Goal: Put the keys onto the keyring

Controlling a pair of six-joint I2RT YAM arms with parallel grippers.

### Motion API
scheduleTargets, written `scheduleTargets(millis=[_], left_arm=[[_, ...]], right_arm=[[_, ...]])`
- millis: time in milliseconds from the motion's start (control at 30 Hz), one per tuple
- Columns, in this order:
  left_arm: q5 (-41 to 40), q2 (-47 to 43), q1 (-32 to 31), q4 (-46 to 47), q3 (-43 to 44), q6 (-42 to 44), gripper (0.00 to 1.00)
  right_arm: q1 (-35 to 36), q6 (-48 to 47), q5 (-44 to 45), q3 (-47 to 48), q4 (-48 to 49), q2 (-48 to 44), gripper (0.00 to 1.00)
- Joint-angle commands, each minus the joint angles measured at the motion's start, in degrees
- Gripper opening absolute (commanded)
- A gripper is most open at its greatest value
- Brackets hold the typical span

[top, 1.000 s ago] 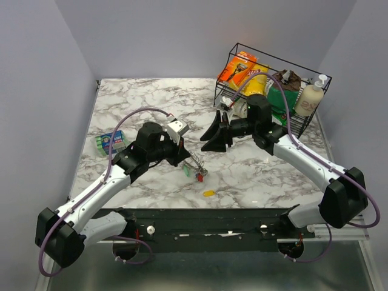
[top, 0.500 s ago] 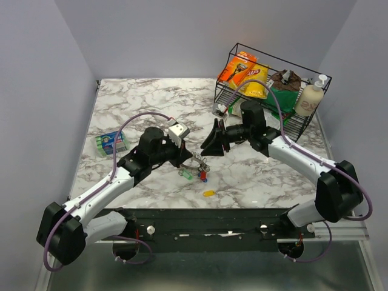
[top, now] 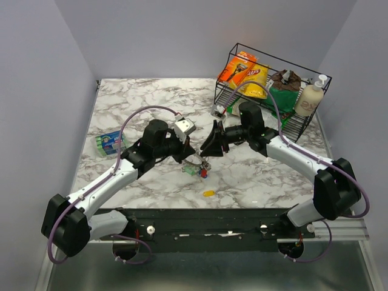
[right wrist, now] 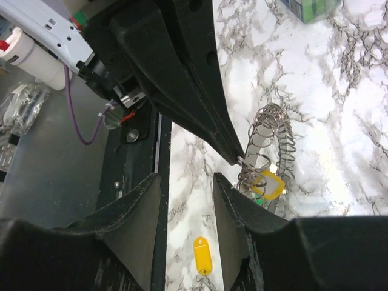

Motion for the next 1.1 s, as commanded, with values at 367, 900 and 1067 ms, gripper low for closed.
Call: scheduleTargets(millis=[367,900,1067], left_arm=[[12.8,-4.2,-0.5,-10.1,10.3,4.1,0.0],[15.9,-6.4,-0.5,-8.3,9.9,3.2,0.0],[17.7,-5.2,-0.5,-8.5,10.1,3.2,0.0]], right_arm=[[0.3,-1.7,-2.0,2.6,1.4,-4.5,0.47],[0.4,-1.0,-6.6,1.5,1.7,-8.1,0.41],[0.6,-0.5,-8.6,1.4,1.7,-8.9,0.41]])
